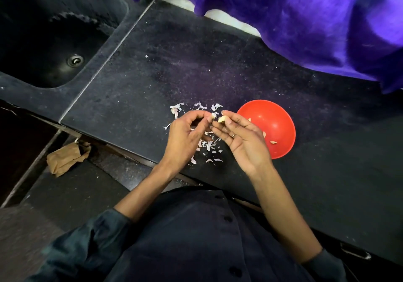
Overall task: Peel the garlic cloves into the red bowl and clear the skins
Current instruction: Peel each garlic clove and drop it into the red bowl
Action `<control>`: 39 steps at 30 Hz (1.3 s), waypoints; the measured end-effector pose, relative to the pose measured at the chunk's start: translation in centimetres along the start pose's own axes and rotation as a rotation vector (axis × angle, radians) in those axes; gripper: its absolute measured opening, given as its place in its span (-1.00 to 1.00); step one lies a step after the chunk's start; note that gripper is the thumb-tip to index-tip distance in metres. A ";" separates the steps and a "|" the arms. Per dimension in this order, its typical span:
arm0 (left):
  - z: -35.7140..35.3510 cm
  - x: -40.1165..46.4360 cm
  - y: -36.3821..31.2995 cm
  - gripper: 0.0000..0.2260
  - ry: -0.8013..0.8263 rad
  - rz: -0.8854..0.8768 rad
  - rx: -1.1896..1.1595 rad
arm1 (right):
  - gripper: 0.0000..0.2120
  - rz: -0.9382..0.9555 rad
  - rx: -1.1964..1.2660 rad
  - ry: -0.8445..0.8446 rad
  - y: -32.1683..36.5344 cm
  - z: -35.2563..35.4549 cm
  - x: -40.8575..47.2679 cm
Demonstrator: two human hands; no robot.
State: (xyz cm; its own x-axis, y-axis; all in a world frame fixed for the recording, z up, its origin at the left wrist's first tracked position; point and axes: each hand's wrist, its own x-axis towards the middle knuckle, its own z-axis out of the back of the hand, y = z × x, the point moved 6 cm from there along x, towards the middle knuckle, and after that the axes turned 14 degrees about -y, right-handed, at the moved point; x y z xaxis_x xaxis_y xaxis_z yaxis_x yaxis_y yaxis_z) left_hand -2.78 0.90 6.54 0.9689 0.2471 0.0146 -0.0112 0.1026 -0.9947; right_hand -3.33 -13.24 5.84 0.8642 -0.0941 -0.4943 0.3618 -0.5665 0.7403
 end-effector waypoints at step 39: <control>0.5 2.0 -1.2 -0.92 0.157 -0.173 0.024 | -0.64 0.048 -0.332 0.060 0.7 -0.2 -0.1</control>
State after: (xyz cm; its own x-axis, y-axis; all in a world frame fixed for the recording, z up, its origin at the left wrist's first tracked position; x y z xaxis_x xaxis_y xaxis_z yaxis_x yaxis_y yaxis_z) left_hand -0.97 1.78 7.79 0.9834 0.0706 0.1671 0.1547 0.1542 -0.9759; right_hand -3.09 -13.51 6.51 0.8985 -0.0605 -0.4347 0.4056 -0.2640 0.8751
